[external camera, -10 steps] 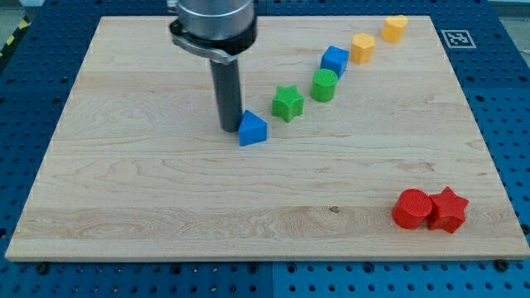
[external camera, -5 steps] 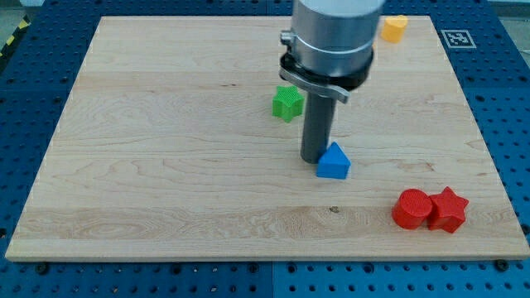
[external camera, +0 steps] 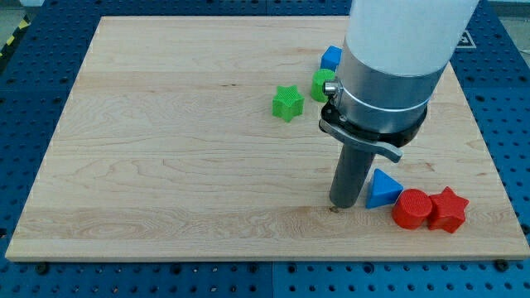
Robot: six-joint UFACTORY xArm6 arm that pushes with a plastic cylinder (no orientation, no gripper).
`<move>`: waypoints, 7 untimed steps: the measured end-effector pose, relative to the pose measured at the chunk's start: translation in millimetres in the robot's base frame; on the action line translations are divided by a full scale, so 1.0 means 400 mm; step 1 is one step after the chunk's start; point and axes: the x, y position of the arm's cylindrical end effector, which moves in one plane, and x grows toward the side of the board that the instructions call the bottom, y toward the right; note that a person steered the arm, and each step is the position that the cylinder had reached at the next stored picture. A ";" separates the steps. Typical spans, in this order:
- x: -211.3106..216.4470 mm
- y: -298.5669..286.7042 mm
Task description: Move the blue triangle above the red circle
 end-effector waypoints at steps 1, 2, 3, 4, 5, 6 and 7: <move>-0.001 0.009; -0.001 0.047; -0.001 0.075; -0.001 0.111; -0.001 0.137; -0.001 0.141; -0.001 0.141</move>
